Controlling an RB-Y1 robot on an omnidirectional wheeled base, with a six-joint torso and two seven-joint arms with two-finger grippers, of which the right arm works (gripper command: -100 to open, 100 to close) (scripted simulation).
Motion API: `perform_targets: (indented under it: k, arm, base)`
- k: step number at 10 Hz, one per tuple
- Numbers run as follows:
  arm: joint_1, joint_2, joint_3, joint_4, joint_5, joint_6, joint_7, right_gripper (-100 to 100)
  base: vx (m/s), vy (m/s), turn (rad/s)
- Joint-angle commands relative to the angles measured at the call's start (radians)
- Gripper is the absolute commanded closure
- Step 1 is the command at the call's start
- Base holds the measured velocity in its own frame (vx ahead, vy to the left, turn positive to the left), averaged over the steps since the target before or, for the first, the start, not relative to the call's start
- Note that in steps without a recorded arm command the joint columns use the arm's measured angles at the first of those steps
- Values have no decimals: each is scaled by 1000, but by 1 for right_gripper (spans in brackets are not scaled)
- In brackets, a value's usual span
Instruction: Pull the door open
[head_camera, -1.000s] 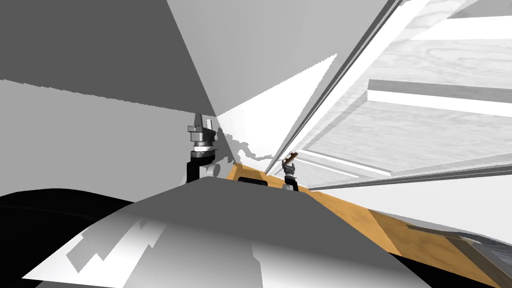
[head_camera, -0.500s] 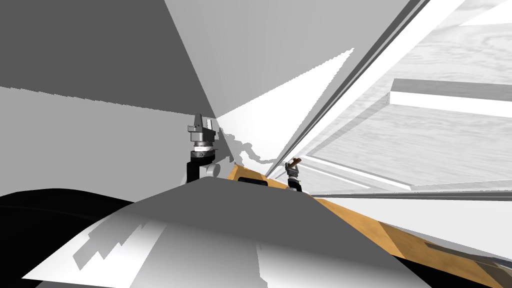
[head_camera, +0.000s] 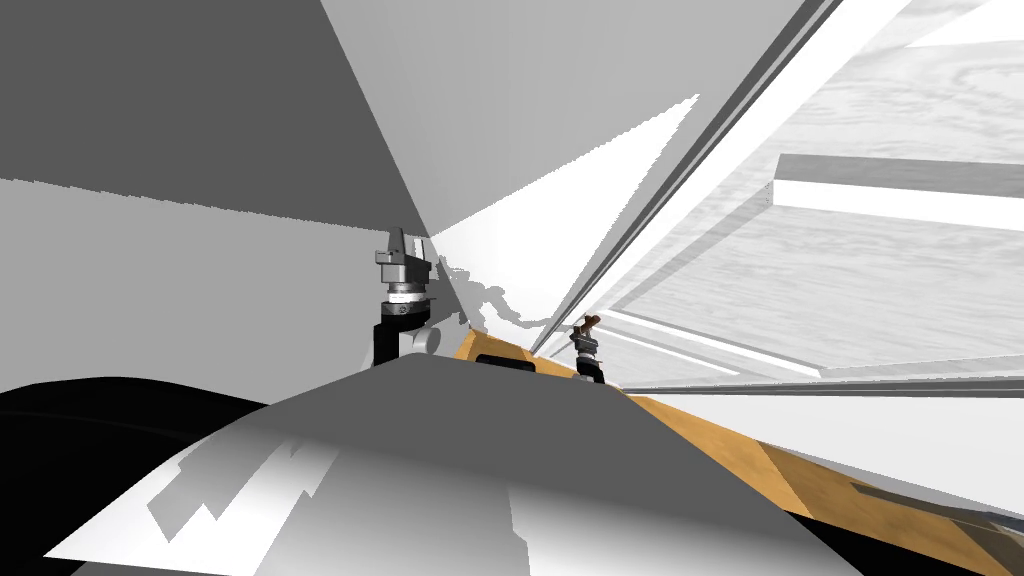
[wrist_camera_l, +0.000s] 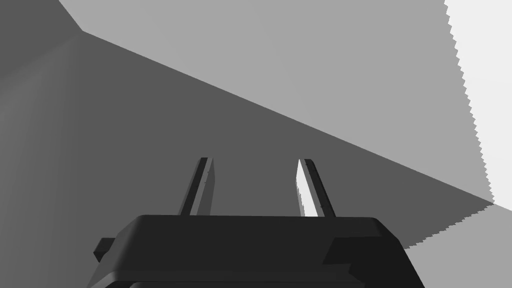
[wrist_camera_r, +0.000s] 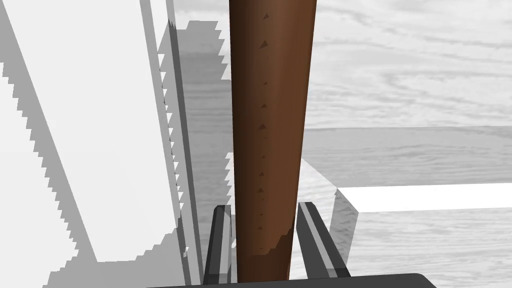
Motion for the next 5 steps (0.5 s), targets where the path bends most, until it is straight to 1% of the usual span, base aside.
perform_targets:
  k: [1,2,3,5]
  arm:
    - [-1,3,3,-1,1,3,0,100]
    - [7,-15,16,-4,5,-11,-17,100]
    - [9,-19,22,-5,7,-15,-22,100]
    - [19,-41,47,-11,14,-32,-46,100]
  base:
    - [0,0,0]
    - [-93,-21,72]
    - [-166,-23,97]
    - [-188,-37,105]
